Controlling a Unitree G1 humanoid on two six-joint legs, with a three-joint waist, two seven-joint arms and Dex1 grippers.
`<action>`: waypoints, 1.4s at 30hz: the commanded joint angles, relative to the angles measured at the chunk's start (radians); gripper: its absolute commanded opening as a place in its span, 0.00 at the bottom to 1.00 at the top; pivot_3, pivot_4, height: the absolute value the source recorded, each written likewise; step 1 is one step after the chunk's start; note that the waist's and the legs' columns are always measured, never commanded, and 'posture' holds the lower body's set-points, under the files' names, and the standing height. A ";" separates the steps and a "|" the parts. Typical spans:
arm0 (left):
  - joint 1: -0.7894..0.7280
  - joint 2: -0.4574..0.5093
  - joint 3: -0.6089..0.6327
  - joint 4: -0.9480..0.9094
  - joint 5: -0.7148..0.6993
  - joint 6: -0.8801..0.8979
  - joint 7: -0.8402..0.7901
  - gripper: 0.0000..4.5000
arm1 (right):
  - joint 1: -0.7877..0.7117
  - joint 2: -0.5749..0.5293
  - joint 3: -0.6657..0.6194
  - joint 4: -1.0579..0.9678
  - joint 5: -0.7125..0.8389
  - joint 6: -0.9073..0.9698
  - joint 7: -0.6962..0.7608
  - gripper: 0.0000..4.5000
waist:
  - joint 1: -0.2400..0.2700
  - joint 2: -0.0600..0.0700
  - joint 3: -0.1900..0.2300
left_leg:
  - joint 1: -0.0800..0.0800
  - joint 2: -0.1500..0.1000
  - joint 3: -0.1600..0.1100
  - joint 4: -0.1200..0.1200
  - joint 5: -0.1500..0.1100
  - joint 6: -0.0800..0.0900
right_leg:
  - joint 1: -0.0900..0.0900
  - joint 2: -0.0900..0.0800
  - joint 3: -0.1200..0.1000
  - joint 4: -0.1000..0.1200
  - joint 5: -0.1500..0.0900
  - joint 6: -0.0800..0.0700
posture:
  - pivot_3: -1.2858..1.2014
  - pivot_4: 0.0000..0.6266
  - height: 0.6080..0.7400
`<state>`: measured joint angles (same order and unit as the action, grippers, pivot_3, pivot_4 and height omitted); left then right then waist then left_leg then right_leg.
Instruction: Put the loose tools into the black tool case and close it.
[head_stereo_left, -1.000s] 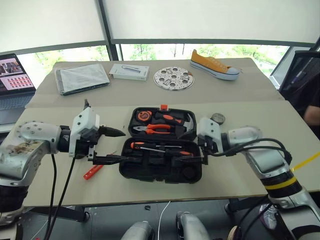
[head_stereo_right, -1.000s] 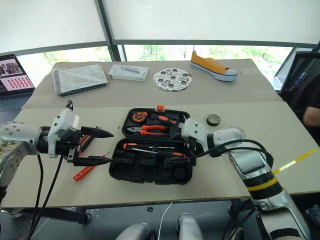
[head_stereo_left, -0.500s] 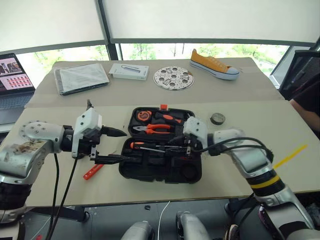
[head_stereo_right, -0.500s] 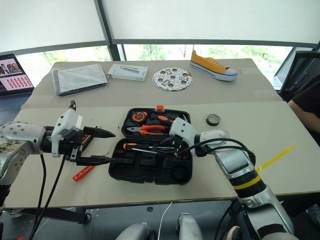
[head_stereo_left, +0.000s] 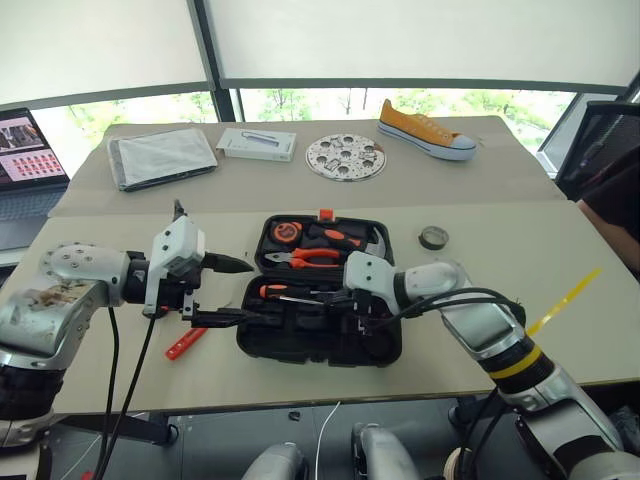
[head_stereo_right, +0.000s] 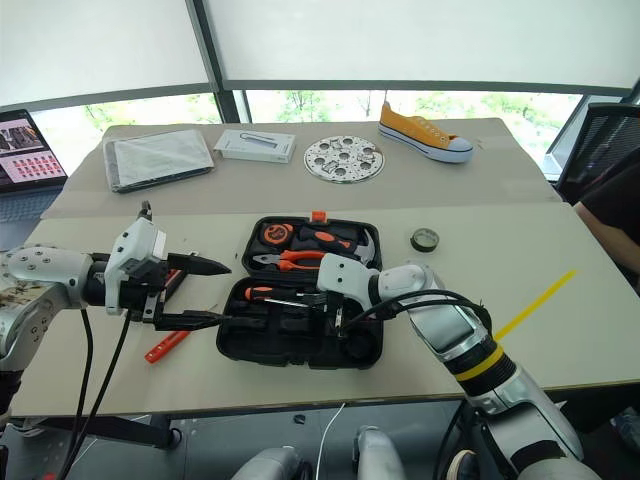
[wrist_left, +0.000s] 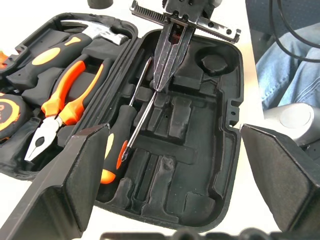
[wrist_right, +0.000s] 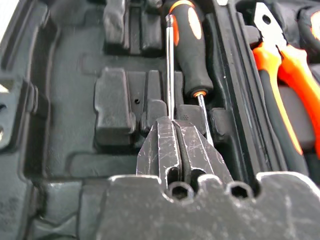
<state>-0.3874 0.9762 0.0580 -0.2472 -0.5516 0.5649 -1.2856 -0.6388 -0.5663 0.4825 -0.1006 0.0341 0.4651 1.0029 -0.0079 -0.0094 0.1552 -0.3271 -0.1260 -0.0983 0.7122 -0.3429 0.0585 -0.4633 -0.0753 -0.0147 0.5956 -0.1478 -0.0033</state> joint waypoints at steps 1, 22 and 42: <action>-0.006 0.002 0.016 -0.001 0.006 -0.036 -0.004 1.00 | 0.052 -0.047 0.038 0.033 -0.047 0.028 0.031 0.01 | 0.004 0.000 0.000 | 0.002 0.000 0.000 0.000 0.000 0.000 | 0.002 0.000 0.000 -0.001 0.000 0.000 | 0.52 0.24 0.98; 0.242 0.012 0.277 -0.062 -0.019 0.065 0.146 1.00 | 0.014 0.016 -0.434 -0.268 0.482 0.342 0.086 0.18 | -0.005 0.000 0.001 | -0.005 0.001 0.000 -0.002 0.000 0.000 | -0.008 0.001 0.001 0.001 0.000 0.000 | 0.52 0.24 0.98; 0.746 -0.101 0.507 -0.315 0.094 0.218 0.409 1.00 | 0.118 -0.205 -0.541 -0.396 0.653 0.298 0.132 1.00 | 0.036 -0.002 0.002 | 0.007 0.002 0.001 -0.008 -0.006 -0.006 | 0.006 -0.001 0.001 -0.001 -0.002 0.001 | 0.52 0.24 0.98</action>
<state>0.3852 0.8462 0.5812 -0.5189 -0.4377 0.7532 -0.8943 -0.5214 -0.7692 -0.0433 -0.4669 0.6732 0.7908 1.1522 0.0277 -0.0114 0.1571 -0.3199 -0.1239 -0.0975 0.7041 -0.3487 0.0522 -0.4578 -0.0766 -0.0141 0.5942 -0.1491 -0.0029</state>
